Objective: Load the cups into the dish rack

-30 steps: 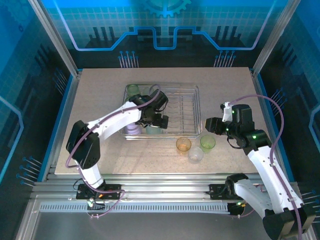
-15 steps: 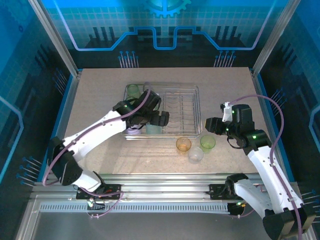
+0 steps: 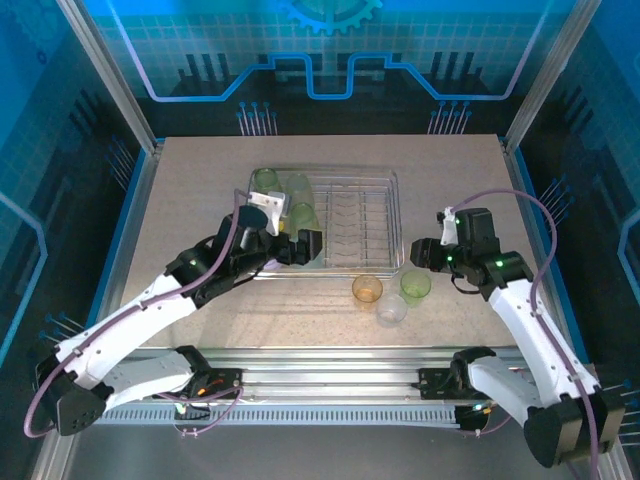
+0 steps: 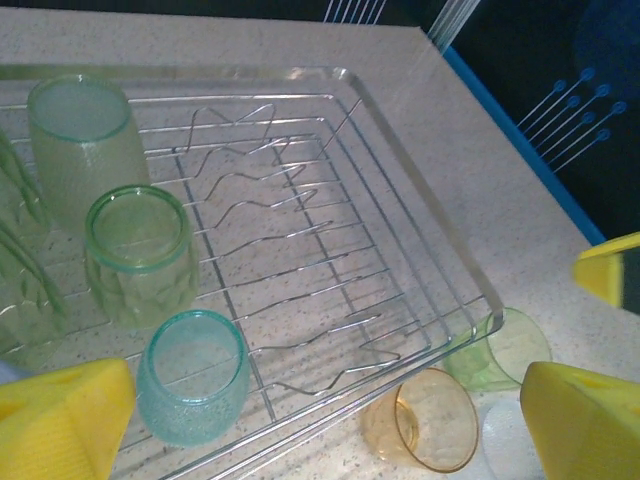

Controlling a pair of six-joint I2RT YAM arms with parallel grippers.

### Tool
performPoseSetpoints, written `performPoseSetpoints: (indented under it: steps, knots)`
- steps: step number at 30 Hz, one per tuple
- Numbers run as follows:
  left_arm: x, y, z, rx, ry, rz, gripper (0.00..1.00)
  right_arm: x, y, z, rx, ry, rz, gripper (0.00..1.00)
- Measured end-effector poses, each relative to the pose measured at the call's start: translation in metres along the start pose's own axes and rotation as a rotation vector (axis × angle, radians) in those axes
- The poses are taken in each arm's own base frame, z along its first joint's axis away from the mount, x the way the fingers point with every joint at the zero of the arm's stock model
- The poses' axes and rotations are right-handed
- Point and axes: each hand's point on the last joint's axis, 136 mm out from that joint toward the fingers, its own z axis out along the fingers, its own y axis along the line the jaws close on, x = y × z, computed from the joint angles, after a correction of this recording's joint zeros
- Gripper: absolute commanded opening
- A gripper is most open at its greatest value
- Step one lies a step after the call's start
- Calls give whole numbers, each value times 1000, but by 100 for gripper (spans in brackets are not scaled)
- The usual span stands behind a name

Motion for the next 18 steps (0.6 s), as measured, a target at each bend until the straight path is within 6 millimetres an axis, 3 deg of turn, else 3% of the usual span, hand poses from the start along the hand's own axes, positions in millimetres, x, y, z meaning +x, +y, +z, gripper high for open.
performPoseSetpoints:
  steps: [5, 11, 18]
  knots:
    - [1, -2, 1, 16, -8, 10, 99, 15, -20, 18, 90, 89, 25, 50]
    - [8, -1, 4, 24, 13, 11, 99, 28, -36, 26, 165, 129, 43, 49]
    - [7, -3, 5, 29, 10, 10, 99, 54, -52, 42, 215, 211, 71, 42]
